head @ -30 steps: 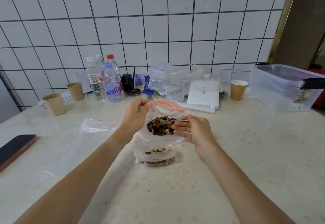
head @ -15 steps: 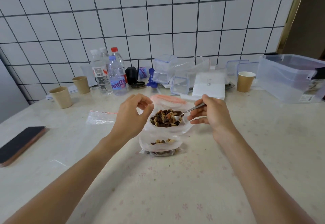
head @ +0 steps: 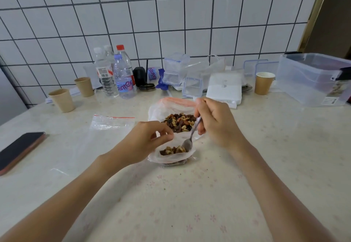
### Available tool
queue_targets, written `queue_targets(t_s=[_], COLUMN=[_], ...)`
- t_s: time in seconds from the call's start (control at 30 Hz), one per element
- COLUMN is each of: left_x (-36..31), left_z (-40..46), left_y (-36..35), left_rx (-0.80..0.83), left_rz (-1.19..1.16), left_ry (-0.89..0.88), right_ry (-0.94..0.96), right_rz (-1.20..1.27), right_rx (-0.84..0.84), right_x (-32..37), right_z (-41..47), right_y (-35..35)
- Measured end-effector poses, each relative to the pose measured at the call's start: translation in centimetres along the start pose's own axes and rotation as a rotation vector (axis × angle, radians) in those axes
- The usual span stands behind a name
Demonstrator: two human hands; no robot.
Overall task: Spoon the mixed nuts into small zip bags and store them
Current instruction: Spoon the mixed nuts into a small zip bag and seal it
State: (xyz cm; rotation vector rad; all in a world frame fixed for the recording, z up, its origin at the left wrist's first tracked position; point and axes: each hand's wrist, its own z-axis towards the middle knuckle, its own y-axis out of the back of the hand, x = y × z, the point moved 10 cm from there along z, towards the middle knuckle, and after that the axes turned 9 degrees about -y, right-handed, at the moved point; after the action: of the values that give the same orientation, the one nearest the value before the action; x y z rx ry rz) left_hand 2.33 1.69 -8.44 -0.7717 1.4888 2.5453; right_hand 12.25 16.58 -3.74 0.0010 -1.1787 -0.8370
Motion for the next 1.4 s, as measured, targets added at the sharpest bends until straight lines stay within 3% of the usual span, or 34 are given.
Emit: queue_targets(t_s=[0.1,0.2,0.33,0.53,0.7,0.83,0.93,1.07,1.2,1.4], left_x=[-0.1,0.5,1.8,1.8,3.2,6.3,7.8,7.8,7.4,6.7], left_z=[0.0,-0.1,-0.2,0.1,-0.6,-1.2,-0.9,0.2,0.4,-0.2], left_y=[-0.3,-0.3,-0.6,0.0,2.4,3.5,2.5,1.1,0.9,0.2], left_rx=[-0.032,-0.066,-0.047,-0.043,-0.141,-0.264,-0.242,-0.251,-0.325,-0.373], left_rz=[-0.223,-0.3,-0.308,-0.054,0.116,0.155,0.118,0.017,-0.08,-0.244], left_ry=[0.04,0.104,0.202,0.162,0.249,0.418,0.526,0.554,0.485,0.425], right_ry=[0.25,0.496,0.629,0.485,0.166,-0.1,-0.219,-0.221,-0.245,-0.315], right_rz=[-0.14,-0.213,-0.247,-0.129,0.138,0.273,0.298,0.169,0.06,0.167], right_rx=[-0.045,-0.125,-0.178,-0.193,-0.302,-0.338,-0.318,-0.312,-0.151,0.045], right_x=[3.4,6.8,7.8,6.3,2.1,-2.0,-4.0,-4.6,-5.2,-6.3], right_z=[-1.4,-3.2,-4.4,-3.3,-1.3,-0.2,0.4,0.6,1.0,0.8], right_y=[-0.5,-0.6,-0.7,0.2,1.8,2.0,1.8,1.6,-0.5,-3.7])
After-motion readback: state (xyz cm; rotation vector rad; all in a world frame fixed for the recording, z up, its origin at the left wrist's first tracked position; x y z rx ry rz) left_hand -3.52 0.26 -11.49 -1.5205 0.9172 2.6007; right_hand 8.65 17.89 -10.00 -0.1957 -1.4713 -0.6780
